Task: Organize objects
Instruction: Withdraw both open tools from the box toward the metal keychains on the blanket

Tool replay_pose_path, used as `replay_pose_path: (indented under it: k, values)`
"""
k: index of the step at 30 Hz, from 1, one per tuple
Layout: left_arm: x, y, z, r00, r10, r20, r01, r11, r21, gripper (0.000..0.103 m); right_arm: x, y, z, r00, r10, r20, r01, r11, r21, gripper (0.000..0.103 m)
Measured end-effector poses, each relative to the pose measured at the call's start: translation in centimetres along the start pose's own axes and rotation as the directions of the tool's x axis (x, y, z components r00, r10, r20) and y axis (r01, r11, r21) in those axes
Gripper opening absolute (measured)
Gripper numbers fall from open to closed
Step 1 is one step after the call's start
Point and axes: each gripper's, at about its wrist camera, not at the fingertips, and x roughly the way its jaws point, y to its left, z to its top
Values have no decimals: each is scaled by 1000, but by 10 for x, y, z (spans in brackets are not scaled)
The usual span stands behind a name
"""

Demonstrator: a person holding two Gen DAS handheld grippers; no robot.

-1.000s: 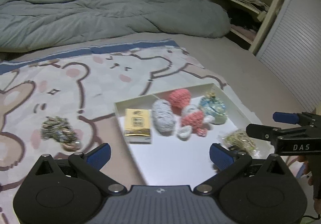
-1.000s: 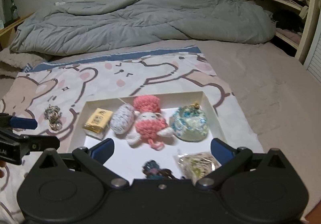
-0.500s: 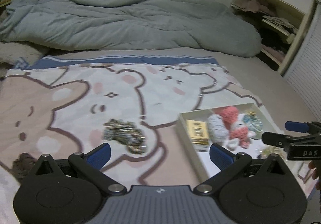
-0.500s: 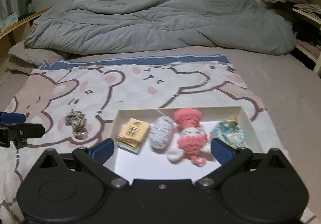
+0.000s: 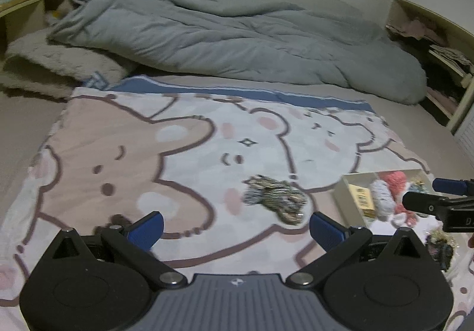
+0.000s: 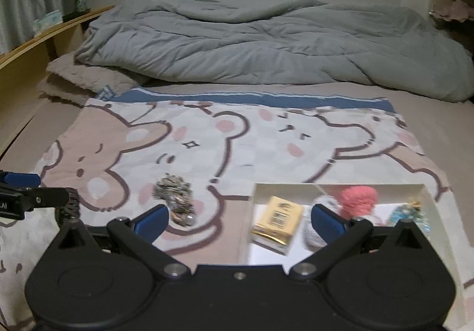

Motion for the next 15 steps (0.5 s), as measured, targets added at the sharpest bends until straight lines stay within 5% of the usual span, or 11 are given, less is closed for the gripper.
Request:
replay_pose_path:
  k: [15]
  values:
    - [-2, 67, -1, 998, 68, -20, -69, 994, -89, 103, 31, 56, 16, 998, 68, 3, -68, 997, -37, 103]
